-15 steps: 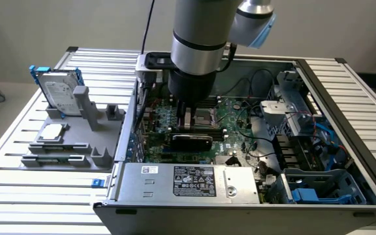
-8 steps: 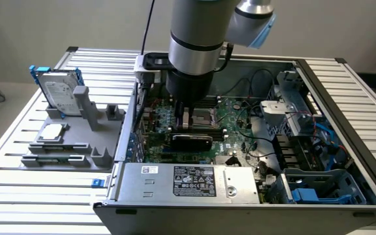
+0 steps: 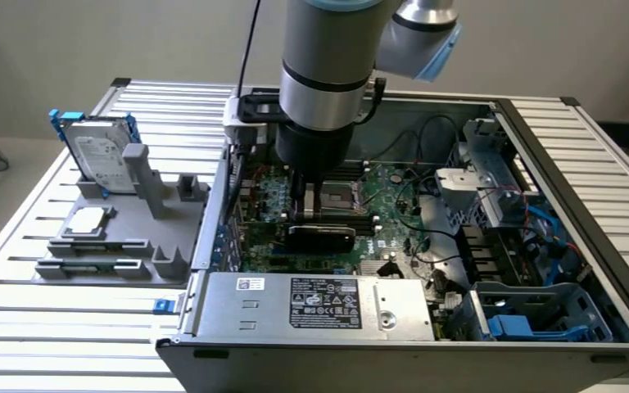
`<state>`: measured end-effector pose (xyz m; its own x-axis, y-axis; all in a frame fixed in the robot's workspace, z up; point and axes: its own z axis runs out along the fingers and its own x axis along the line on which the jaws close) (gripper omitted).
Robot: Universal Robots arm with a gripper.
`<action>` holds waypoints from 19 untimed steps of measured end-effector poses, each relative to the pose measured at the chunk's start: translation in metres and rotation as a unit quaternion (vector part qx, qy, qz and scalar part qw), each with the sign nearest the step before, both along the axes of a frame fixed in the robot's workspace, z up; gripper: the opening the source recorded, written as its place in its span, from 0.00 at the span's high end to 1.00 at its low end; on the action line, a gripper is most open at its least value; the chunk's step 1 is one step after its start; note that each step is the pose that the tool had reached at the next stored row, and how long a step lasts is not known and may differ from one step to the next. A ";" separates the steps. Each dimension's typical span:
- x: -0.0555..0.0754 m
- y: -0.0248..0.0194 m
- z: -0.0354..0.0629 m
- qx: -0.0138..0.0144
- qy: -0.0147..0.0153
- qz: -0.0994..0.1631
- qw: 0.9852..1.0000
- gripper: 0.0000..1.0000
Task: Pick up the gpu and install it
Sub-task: 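Insert the gpu into the slot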
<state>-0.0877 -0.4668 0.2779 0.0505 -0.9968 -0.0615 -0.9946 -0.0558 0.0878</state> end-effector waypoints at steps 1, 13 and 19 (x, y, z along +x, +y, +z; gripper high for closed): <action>0.000 0.0002 -0.0001 0.000 0.000 0.001 1.000 0.89; -0.002 0.0042 -0.0053 0.000 0.000 0.006 1.000 0.89; -0.003 0.0053 -0.0081 0.000 0.000 0.007 1.000 0.89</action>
